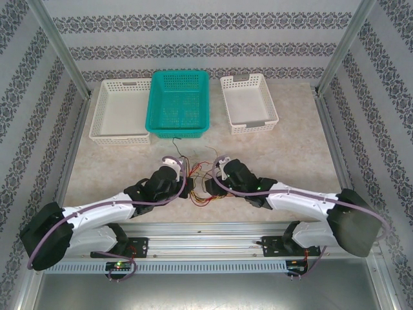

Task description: Untangle the cables

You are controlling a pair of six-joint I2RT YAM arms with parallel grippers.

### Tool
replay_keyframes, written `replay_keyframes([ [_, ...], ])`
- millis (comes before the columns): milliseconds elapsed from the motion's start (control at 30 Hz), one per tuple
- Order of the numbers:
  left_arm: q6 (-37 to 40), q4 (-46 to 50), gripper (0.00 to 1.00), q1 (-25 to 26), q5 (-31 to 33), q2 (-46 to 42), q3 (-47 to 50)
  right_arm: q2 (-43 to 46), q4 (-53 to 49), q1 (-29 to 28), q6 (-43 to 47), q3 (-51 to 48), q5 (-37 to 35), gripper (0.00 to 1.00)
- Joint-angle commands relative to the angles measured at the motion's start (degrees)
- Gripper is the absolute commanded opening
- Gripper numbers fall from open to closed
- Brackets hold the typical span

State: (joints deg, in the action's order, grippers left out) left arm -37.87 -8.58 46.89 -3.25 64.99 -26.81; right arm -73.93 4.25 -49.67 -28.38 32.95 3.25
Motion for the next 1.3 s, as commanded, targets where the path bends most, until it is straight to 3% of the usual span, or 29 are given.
replay_keyframes([
  [0,1.63,-2.22,0.0,0.74,-3.17,-1.43,-2.06,-2.7,2.74,-0.95,5.19,2.1,-1.48,0.53],
  [133,1.35,-2.95,0.0,0.74,-4.88,-1.95,-1.36,-5.74,3.5,-1.57,6.1,3.51,-3.08,0.51],
  [333,1.62,-3.21,0.0,0.74,-6.86,-3.05,-0.66,-7.17,2.74,-1.66,7.6,4.58,-6.57,0.35],
  [600,3.38,-1.18,0.0,0.74,-5.91,-3.66,-0.91,-3.61,1.81,-1.62,7.97,2.79,-9.88,0.0],
  [867,4.15,-1.65,0.01,0.74,-5.1,-0.11,-2.2,6.1,-1.23,-0.41,8.44,1.59,-13.0,0.0],
  [1067,4.72,-3.37,0.49,0.74,-6.73,2.5,-2.93,11.97,-3.16,1.83,4.87,1.51,-13.02,0.0],
  [1167,5.42,-4.2,0.62,0.74,-8.53,2.96,-2.97,14.39,-3.2,3.76,3.02,1.67,-10.52,0.0],
  [1267,5.87,-5.1,0.69,0.74,-9.73,3.3,-2.46,15.6,-4.17,4.83,2.46,2.74,-9.18,0.0],
])
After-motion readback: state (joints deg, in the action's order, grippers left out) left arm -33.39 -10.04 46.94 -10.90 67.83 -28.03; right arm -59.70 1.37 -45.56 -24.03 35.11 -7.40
